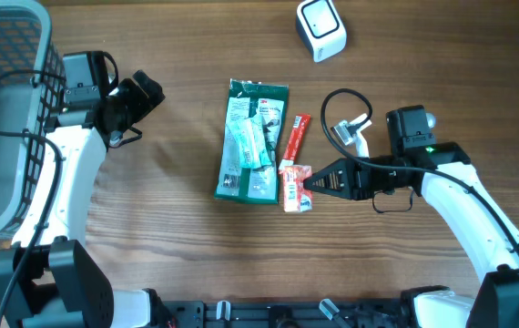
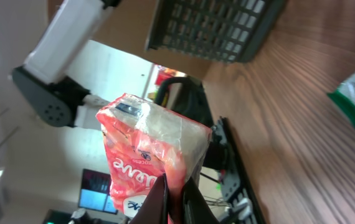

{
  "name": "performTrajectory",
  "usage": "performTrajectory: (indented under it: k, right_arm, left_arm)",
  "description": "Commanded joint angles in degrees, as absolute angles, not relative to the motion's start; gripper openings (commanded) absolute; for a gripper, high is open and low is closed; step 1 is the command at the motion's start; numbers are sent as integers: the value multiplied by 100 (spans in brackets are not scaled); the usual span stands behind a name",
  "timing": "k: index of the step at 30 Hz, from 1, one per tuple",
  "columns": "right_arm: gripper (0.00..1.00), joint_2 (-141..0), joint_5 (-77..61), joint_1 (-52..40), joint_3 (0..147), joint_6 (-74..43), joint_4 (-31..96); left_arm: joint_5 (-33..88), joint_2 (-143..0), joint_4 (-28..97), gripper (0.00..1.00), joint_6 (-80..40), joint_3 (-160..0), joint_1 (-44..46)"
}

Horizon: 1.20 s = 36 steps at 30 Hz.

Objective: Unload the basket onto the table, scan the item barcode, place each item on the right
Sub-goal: 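Lift the red-white box with the right gripper to the scanner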

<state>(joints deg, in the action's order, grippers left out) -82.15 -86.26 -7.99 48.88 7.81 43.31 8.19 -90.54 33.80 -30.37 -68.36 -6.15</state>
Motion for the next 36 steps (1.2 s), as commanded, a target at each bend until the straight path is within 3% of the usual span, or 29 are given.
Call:
performTrajectory:
  k: [1,10,24,36]
  right_arm:
    - [4,-8110,-8009,-808,4862,884,4338]
    - [4,-8112,-3924,-810,4862,-635,4189]
    - [4,-8110,-2877,-1337,5321,-1544,4154]
    - [4,-8311,-1431,-1441,10429,-1328,7564]
  left_arm:
    - [786,-9076,3365,100,-3089,-6864,-624]
    - [786,-9076,3365,100,-3087,-6864,-624]
    - [786,-9076,3365,100,-3089,-6864,-624]
    - [786,-9076,3365,100,-3089,-6864,-624]
